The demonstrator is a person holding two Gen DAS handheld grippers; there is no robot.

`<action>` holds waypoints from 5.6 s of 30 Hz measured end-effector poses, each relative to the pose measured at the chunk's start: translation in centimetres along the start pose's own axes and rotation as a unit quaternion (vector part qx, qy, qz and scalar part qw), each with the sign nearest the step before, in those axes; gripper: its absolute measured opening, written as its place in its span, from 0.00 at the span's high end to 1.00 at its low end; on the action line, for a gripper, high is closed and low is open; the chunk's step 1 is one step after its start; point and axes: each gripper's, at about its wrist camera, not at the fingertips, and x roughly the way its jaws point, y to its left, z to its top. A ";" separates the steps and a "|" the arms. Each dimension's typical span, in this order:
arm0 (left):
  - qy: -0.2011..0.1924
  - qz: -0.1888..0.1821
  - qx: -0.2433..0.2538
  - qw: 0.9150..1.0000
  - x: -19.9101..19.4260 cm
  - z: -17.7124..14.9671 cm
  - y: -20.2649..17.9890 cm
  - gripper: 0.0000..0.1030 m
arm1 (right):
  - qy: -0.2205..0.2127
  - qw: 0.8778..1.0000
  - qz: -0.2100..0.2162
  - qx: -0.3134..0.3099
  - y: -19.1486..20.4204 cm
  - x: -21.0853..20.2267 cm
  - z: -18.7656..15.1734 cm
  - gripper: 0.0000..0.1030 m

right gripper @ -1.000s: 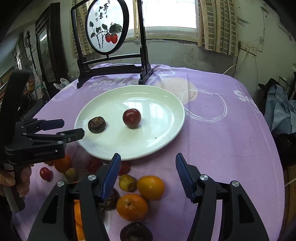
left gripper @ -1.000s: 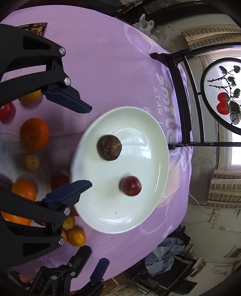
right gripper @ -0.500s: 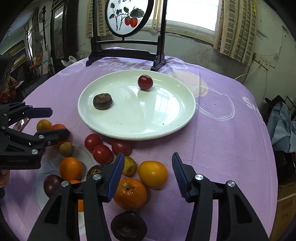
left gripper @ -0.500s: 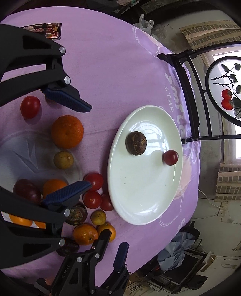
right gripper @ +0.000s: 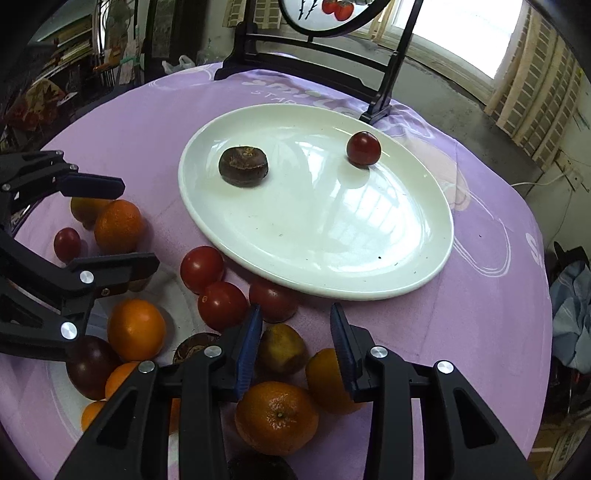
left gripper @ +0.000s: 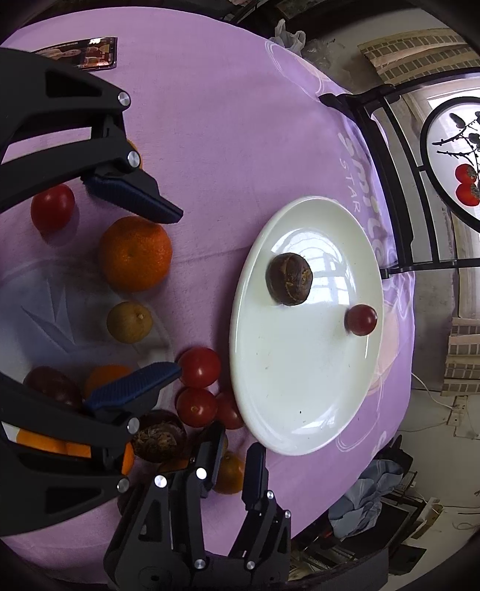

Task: Organize fruits
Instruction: 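Reach the right tool to the fruit pile and grasp a red cherry tomato, then grasp a mandarin with the left tool while the right tool holds the tomato, then lower the mandarin and tomato onto the white plate and open both tools, then withdraw both tools from the plate back toward the remaining fruit, then grasp a red cherry tomato with the left tool while the right tool grasps a mandarin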

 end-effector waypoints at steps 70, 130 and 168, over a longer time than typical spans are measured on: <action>0.013 0.030 0.155 0.987 -0.6 -2.3 0.6 0.44 | -0.128 0.977 0.135 0.101 1.6 -10.6 -6.9 0.72; -0.106 0.023 -0.071 0.992 -5.9 -2.4 4.0 0.17 | -0.126 0.967 0.004 0.219 -1.8 -9.2 -9.7 0.29; -0.023 0.024 -0.070 0.997 -2.6 -9.5 4.9 0.72 | -0.118 0.971 0.079 0.194 4.6 -10.7 -13.1 0.18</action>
